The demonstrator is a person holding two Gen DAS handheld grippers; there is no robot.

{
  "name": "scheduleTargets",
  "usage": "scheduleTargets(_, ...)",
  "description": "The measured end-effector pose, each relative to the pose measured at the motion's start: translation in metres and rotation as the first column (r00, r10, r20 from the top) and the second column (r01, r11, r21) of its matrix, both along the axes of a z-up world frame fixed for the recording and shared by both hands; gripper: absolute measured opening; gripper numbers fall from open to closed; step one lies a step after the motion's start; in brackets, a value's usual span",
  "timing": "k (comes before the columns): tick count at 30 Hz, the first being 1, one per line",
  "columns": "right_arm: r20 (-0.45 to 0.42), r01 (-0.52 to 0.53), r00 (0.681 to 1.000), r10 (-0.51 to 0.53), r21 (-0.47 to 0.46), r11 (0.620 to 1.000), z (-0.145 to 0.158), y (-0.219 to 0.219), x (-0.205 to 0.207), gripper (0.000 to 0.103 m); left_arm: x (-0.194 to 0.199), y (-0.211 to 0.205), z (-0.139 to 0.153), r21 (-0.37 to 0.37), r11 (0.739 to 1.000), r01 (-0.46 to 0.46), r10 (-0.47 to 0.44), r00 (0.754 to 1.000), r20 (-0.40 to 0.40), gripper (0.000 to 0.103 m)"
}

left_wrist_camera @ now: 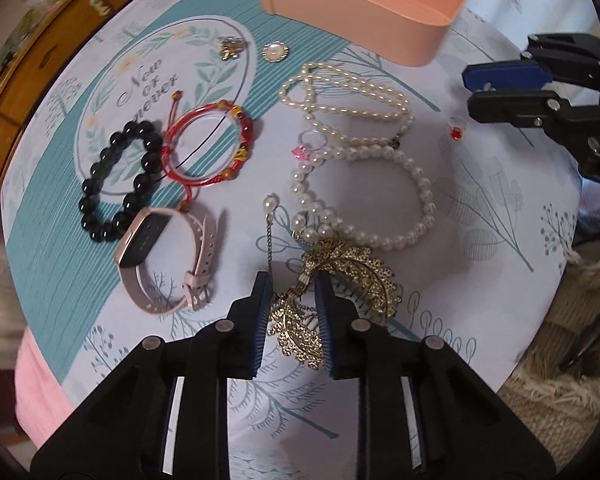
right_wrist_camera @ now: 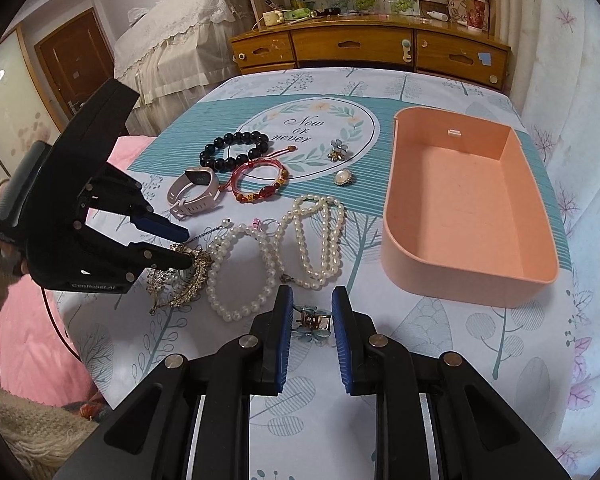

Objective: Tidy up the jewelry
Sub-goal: 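Lift the gold hair comb with left tool while right tool lifts the earrings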

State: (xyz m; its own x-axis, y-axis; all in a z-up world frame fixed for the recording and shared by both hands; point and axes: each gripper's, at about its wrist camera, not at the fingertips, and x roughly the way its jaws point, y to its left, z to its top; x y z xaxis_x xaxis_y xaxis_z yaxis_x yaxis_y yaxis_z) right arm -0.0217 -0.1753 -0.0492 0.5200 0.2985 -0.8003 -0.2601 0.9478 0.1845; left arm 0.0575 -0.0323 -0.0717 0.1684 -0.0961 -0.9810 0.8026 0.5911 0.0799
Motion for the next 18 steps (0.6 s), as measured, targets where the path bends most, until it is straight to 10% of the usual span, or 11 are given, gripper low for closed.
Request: scheduleTargets(18,-0.012,-0.001,1.0,0.001,0.003,1.0,-0.005,0.0,0.001,0.02,0.023,0.0,-0.009,0.049,0.992,-0.118,0.122,0.986,-0.109,0.011)
